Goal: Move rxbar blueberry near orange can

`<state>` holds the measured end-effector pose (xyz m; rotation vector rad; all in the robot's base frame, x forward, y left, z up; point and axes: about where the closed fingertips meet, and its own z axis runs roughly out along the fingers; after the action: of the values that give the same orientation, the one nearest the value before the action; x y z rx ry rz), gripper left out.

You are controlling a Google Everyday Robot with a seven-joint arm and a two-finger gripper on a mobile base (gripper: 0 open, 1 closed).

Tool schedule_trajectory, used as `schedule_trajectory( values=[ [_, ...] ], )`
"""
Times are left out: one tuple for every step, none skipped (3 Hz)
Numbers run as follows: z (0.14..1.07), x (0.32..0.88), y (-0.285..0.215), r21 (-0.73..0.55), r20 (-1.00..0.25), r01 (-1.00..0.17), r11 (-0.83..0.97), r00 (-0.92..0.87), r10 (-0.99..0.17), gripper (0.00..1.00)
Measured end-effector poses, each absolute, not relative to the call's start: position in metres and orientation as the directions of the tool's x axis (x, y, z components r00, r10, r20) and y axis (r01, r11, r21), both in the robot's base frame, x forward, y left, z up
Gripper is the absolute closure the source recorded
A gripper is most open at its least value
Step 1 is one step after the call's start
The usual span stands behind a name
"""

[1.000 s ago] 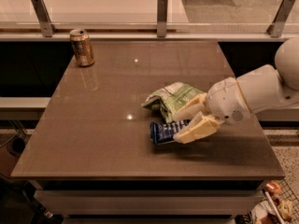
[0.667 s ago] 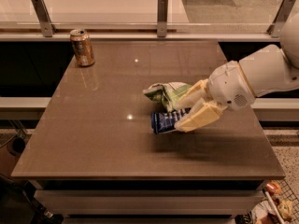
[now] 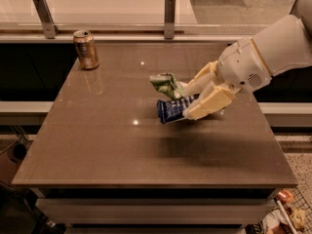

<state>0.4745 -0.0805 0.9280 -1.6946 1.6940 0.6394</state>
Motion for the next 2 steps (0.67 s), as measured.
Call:
schedule_trajectory(
  values=[
    [0.948, 0.480, -0.076, -0.114, -0.722, -0.993, 0.023, 0.067, -0.688, 1.00],
    [0.966, 0.485, -0.073, -0.110, -0.711, -0.994, 0.007, 0.074, -0.699, 1.00]
  ],
)
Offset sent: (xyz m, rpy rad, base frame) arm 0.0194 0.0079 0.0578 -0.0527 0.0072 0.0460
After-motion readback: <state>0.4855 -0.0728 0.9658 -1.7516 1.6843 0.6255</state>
